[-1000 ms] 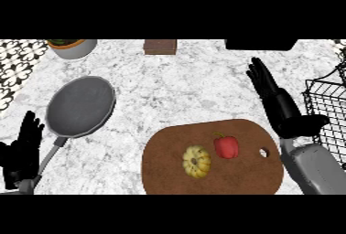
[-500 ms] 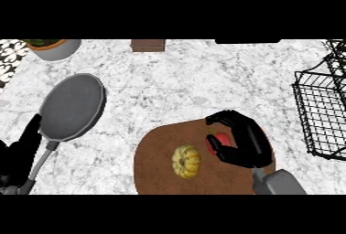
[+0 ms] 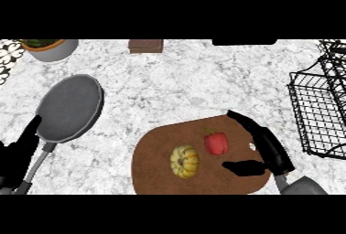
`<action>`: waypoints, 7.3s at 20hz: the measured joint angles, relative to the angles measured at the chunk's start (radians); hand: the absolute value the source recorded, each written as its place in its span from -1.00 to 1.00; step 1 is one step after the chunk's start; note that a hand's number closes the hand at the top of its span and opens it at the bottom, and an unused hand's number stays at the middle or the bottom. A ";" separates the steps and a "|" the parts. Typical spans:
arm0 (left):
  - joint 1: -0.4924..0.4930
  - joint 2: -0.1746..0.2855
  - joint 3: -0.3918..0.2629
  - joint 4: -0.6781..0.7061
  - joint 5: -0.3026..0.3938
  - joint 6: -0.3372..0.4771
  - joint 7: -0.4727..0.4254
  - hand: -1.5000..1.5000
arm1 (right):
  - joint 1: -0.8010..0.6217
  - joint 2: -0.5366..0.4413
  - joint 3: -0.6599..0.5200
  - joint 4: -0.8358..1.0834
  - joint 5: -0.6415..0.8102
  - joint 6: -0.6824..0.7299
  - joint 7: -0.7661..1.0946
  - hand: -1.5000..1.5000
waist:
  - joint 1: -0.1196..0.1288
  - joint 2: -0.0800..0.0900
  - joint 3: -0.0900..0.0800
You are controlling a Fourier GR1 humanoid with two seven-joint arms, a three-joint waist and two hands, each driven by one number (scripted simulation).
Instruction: Pick the squash from the cutting board and place it in the tiered basket
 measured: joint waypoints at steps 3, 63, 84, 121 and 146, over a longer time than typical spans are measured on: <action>-0.003 0.003 -0.003 -0.003 0.000 -0.008 0.007 0.00 | -0.046 -0.054 0.062 -0.062 0.093 0.053 0.198 -1.00 | 0.007 0.001 -0.001; -0.020 -0.110 0.090 -0.006 -0.118 -0.121 0.054 0.00 | -0.216 0.289 0.132 -0.214 0.219 0.587 1.087 -1.00 | 0.029 0.018 0.006; -0.018 -0.180 0.144 -0.005 -0.200 -0.162 0.049 0.00 | -0.145 0.437 0.111 -0.113 0.462 0.575 0.882 1.00 | 0.029 0.012 0.006; -0.007 -0.195 0.194 -0.039 -0.218 -0.203 0.090 0.00 | -0.105 0.470 0.006 -1.008 1.250 0.677 1.101 1.00 | 0.026 0.019 0.005; -0.002 -0.228 0.210 -0.052 -0.257 -0.222 0.081 0.00 | -0.543 0.195 -0.949 -0.234 0.615 0.447 0.540 1.00 | 0.036 0.021 0.007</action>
